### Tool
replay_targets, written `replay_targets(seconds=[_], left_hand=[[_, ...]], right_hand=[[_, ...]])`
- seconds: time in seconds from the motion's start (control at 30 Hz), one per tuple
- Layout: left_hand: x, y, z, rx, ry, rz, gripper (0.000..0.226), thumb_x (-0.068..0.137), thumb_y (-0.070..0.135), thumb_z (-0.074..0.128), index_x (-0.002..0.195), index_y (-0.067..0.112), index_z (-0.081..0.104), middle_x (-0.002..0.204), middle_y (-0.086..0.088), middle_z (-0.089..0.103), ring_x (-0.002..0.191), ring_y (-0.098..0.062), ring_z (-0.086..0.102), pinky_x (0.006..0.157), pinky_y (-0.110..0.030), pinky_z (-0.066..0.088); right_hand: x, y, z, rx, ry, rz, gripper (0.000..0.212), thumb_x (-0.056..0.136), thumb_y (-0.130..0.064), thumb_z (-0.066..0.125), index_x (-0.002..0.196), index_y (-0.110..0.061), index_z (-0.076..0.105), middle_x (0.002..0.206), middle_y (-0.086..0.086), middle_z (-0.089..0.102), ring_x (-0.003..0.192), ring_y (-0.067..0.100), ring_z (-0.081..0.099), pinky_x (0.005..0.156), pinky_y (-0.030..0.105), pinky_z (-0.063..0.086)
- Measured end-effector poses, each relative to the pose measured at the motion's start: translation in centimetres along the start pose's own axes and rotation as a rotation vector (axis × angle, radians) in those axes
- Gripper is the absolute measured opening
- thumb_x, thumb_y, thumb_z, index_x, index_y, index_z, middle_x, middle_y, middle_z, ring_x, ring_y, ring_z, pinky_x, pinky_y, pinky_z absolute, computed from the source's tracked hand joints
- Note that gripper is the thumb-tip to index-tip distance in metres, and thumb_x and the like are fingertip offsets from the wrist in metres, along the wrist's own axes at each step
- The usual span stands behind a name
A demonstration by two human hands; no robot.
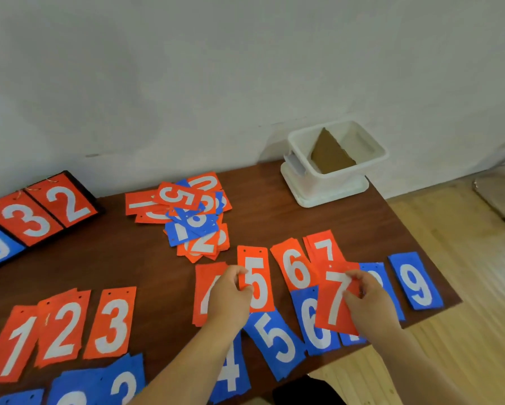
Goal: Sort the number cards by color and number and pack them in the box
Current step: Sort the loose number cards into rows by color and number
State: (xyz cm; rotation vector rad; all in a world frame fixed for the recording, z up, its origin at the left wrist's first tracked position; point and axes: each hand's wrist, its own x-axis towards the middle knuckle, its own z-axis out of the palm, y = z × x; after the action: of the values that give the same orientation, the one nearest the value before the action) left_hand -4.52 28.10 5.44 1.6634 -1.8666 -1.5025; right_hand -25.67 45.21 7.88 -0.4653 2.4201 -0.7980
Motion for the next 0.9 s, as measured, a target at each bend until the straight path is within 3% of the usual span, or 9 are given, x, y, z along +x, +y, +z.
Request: replay_targets(seconds=[0.2, 0.37, 0.47, 0.53, 0.6, 0.9], left_hand=[[3.1, 1.7, 3.7, 0.137, 0.093, -0.105, 0.033, 0.099, 0.016, 0.062, 0.126, 0.033, 0.057, 0.121, 0.01, 0.061, 0.104, -0.011, 0.059, 0.061, -0.015, 0.044], [5.7, 1.5, 6.7, 0.313, 0.122, -0.174, 0.033, 0.099, 0.016, 0.06, 0.128, 0.031, 0.056, 0.122, 0.003, 0.064, 0.102, -0.014, 0.063, 0.069, -0.022, 0.05], [6.0, 0.9, 8.1, 0.494, 0.128, -0.175, 0.034, 0.098, 0.024, 0.061, 0.131, 0.032, 0.057, 0.127, 0.005, 0.058, 0.113, -0.013, 0.056, 0.087, -0.026, 0.051], [5.8, 0.7, 8.6, 0.665, 0.173, -0.159, 0.034, 0.097, 0.033, 0.063, 0.131, 0.036, 0.058, 0.133, 0.004, 0.048, 0.123, -0.016, 0.047, 0.096, -0.029, 0.046], [5.7, 0.6, 8.8, 0.762, 0.204, -0.146, 0.037, 0.096, 0.038, 0.063, 0.133, 0.038, 0.057, 0.14, 0.002, 0.041, 0.13, -0.019, 0.042, 0.102, -0.033, 0.043], [5.6, 1.6, 7.4, 0.705, 0.187, -0.156, 0.039, 0.095, 0.046, 0.062, 0.133, 0.037, 0.057, 0.134, 0.003, 0.045, 0.127, -0.018, 0.045, 0.101, -0.034, 0.045]], right_hand=[[7.8, -0.6, -0.9, -0.036, -0.127, -0.055, 0.031, 0.102, -0.025, 0.054, 0.128, -0.04, 0.049, 0.111, -0.011, 0.059, 0.092, 0.013, 0.064, 0.069, 0.033, 0.058], [14.8, -1.3, 0.3, -0.13, -0.237, -0.178, 0.036, 0.102, -0.02, 0.052, 0.135, -0.033, 0.052, 0.109, -0.006, 0.063, 0.086, 0.011, 0.063, 0.061, 0.022, 0.05], [17.2, -0.5, 1.4, -0.319, -0.284, -0.268, 0.04, 0.1, -0.02, 0.052, 0.138, -0.03, 0.054, 0.119, 0.0, 0.064, 0.101, 0.019, 0.063, 0.08, 0.033, 0.056], [17.8, 0.6, 2.0, -0.507, -0.251, -0.341, 0.04, 0.099, -0.024, 0.054, 0.138, -0.03, 0.057, 0.132, 0.003, 0.054, 0.117, 0.024, 0.053, 0.097, 0.039, 0.051], [17.9, 1.2, 2.2, -0.602, -0.184, -0.385, 0.037, 0.099, -0.03, 0.057, 0.135, -0.033, 0.06, 0.141, 0.004, 0.045, 0.124, 0.028, 0.045, 0.102, 0.042, 0.047], [16.3, -1.1, 2.5, -0.52, -0.163, -0.394, 0.039, 0.098, -0.035, 0.056, 0.137, -0.035, 0.057, 0.148, -0.002, 0.044, 0.133, 0.023, 0.04, 0.106, 0.041, 0.042]])
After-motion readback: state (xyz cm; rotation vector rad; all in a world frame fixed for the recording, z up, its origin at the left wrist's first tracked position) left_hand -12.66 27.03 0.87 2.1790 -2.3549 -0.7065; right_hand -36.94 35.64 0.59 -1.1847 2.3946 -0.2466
